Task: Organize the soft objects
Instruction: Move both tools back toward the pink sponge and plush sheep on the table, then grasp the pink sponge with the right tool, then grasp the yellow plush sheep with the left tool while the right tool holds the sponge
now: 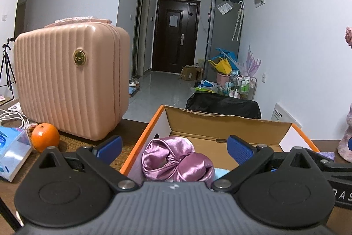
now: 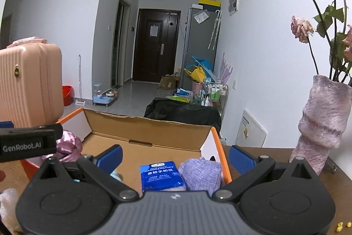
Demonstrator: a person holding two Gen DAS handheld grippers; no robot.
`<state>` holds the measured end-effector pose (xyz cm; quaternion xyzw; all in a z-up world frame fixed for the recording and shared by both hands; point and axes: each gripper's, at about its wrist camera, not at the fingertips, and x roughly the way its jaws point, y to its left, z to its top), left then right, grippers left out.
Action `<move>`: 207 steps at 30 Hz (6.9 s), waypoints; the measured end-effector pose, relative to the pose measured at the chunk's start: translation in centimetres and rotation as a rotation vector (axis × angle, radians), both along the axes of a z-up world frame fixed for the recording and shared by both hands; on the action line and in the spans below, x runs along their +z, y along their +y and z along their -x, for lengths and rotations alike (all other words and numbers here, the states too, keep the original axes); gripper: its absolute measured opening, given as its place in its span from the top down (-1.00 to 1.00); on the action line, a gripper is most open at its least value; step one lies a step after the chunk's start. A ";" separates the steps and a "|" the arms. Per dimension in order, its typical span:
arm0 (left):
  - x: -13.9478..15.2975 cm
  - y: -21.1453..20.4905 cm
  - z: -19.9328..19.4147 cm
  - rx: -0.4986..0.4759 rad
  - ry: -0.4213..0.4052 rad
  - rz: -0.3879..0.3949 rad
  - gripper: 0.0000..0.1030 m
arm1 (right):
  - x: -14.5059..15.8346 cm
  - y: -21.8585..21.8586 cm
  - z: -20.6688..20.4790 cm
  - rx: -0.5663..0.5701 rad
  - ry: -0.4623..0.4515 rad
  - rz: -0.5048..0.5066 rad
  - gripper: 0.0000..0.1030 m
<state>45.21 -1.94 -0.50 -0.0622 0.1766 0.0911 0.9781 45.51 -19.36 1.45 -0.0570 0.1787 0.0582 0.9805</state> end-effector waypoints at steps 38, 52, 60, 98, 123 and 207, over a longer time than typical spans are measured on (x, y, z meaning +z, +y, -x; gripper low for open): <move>-0.2 2.4 14.3 -0.054 0.015 -0.037 -1.00 | -2.0 -1.1 15.2 0.036 0.013 -0.002 -1.00; -0.8 3.5 19.9 -0.131 0.034 -0.067 -1.00 | -2.8 -1.5 20.9 0.074 0.017 0.005 -1.00; -1.4 3.5 22.6 -0.183 0.055 -0.083 -1.00 | -2.9 -2.0 23.5 0.092 0.023 -0.005 -1.00; -2.8 3.4 24.1 -0.231 0.115 -0.106 -1.00 | -7.5 -0.3 17.3 0.009 0.241 -0.008 -0.97; -2.9 3.5 24.2 -0.238 0.112 -0.099 -1.00 | -6.5 -0.6 17.6 0.002 0.171 -0.051 -0.34; -5.3 10.0 13.5 0.194 0.279 0.010 -1.00 | -5.8 -0.4 18.9 0.019 0.096 -0.059 -0.34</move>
